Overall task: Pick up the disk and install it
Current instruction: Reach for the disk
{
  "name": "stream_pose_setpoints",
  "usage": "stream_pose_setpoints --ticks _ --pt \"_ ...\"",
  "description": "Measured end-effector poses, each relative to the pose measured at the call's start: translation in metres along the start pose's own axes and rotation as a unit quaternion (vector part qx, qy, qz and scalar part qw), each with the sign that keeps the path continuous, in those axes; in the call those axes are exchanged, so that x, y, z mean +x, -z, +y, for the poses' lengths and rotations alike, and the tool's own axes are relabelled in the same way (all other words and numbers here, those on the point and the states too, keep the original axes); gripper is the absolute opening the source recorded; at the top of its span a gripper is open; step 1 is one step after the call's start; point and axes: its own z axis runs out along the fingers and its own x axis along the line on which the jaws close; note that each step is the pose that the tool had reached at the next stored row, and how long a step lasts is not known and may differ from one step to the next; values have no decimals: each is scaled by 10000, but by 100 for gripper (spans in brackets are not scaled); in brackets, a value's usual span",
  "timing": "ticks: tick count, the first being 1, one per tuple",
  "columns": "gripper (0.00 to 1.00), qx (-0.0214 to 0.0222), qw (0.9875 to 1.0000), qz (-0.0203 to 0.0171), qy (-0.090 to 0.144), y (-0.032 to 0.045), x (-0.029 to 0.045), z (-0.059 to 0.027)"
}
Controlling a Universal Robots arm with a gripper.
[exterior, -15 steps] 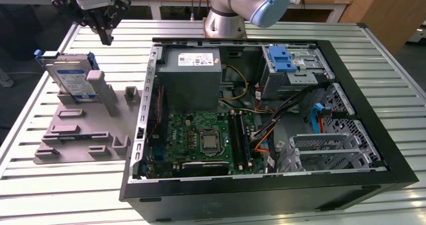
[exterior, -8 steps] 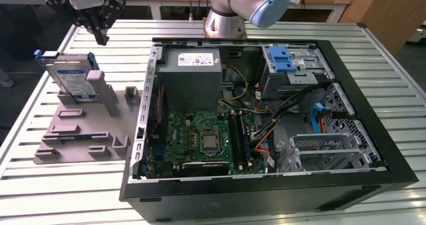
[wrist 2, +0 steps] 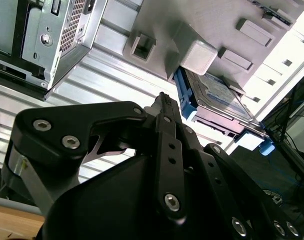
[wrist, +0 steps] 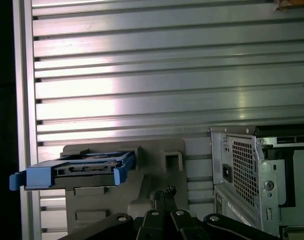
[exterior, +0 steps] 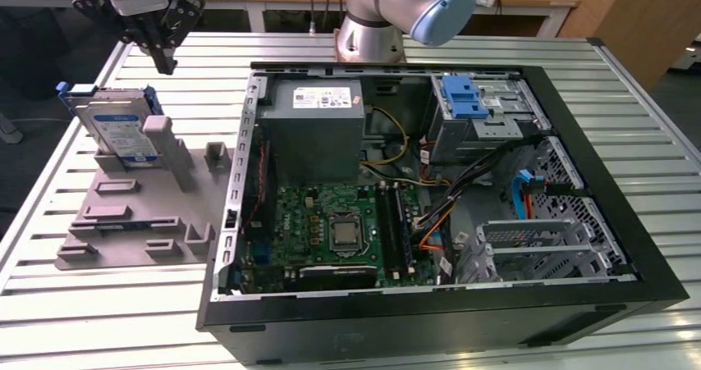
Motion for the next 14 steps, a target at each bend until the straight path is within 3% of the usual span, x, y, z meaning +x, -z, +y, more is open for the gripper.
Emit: stream_pose_setpoints --ticks 14 --pt "11 0 10000 0 0 -1 51 -4"
